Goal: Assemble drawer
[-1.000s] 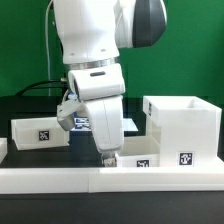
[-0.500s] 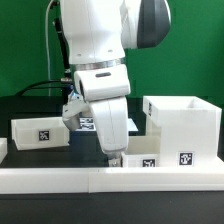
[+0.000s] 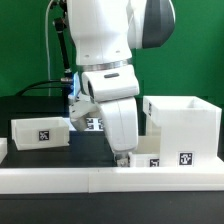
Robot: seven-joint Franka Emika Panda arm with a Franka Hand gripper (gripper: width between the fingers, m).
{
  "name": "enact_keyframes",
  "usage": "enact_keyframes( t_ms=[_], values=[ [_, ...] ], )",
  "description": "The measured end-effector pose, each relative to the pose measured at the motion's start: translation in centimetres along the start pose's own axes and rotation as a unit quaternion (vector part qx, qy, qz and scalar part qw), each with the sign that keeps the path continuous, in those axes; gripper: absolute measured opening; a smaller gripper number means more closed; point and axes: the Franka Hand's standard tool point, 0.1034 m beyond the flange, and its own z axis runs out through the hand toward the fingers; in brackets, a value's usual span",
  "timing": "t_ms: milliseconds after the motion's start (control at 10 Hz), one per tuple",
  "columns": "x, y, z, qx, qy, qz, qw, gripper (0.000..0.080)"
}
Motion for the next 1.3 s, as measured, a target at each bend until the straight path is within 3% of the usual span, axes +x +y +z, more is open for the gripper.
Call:
enact_keyframes(
  t_ms=[400,800,900,1100,1300],
  values=[
    [2.3,0.1,0.2,0.002,0.005,0.008,1.0,0.0649],
    [2.6,0.4,0.0,0.005,0.007,0.009,1.0,0.0649],
    [2.2,0.3,0.0,0.005,0.006,0.011,1.0,0.0649],
    [-1.0,0.1,-0.4,0.02,0.001,0.008,1.0,0.0649],
    [-2.9,0.3,-1.3,0.008,-0.006,0.022,1.0,0.0649]
  ],
)
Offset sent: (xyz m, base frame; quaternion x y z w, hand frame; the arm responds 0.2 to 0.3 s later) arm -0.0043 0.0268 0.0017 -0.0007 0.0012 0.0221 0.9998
